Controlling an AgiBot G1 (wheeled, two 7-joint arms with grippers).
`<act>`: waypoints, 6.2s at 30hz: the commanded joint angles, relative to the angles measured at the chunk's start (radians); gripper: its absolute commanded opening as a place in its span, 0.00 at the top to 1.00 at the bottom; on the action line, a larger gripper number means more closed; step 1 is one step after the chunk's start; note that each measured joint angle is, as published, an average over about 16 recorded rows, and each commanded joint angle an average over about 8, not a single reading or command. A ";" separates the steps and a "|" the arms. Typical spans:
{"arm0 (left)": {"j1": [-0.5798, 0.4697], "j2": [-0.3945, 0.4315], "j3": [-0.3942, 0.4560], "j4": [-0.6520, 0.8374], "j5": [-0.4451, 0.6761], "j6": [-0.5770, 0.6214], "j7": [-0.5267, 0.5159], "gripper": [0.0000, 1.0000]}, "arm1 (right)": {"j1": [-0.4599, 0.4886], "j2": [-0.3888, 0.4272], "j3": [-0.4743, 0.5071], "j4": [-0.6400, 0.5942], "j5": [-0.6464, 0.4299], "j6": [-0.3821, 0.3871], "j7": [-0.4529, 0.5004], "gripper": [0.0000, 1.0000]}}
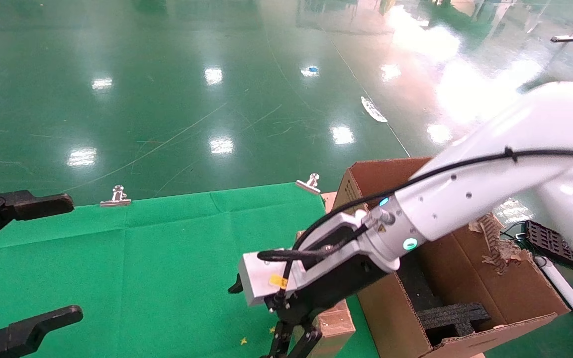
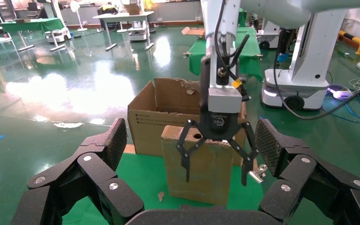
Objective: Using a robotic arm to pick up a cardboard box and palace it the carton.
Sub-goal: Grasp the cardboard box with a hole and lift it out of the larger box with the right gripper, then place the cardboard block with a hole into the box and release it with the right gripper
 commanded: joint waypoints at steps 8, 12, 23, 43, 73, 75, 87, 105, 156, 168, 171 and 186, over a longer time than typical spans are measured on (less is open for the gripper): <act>0.000 0.000 0.001 0.000 0.000 0.000 0.000 0.00 | 0.266 -0.005 -0.235 -0.002 -0.036 -0.006 0.073 0.00; 0.000 0.000 0.001 0.000 -0.001 0.000 0.000 0.00 | 0.360 -0.008 -0.354 -0.002 -0.043 -0.005 0.114 0.00; 0.000 -0.001 0.002 0.000 -0.001 -0.001 0.001 0.00 | 0.533 -0.047 -0.629 -0.003 -0.063 0.005 0.230 0.00; -0.001 -0.001 0.003 0.000 -0.002 -0.001 0.002 0.00 | 0.665 -0.085 -0.831 -0.012 -0.063 0.060 0.573 0.00; -0.001 -0.002 0.005 0.000 -0.004 -0.002 0.003 0.24 | 0.513 -0.108 -0.883 -0.228 0.073 0.117 0.946 0.81; -0.001 -0.002 0.005 0.000 -0.004 -0.002 0.003 0.49 | 0.514 -0.109 -0.888 -0.216 0.061 0.119 0.952 0.97; -0.001 -0.003 0.006 0.000 -0.004 -0.003 0.003 1.00 | 0.530 -0.086 -0.909 -0.120 -0.003 0.136 1.011 1.00; -0.002 -0.003 0.007 0.000 -0.005 -0.003 0.004 1.00 | 0.540 -0.025 -0.897 -0.051 -0.019 0.188 1.024 1.00; -0.002 -0.004 0.011 0.000 -0.007 -0.005 0.005 0.00 | 0.618 0.265 -0.847 -0.670 -0.236 0.170 0.726 1.00; -0.002 -0.005 0.011 0.000 -0.008 -0.005 0.006 0.00 | 0.496 0.205 -0.860 -0.777 -0.217 0.258 0.759 1.00; -0.002 -0.005 0.011 0.000 -0.008 -0.005 0.006 0.00 | 0.462 0.194 -0.862 -0.785 -0.208 0.279 0.772 1.00; -0.003 -0.005 0.012 0.000 -0.008 -0.005 0.006 0.00 | 0.193 0.154 -0.845 -0.820 -0.117 0.531 0.784 1.00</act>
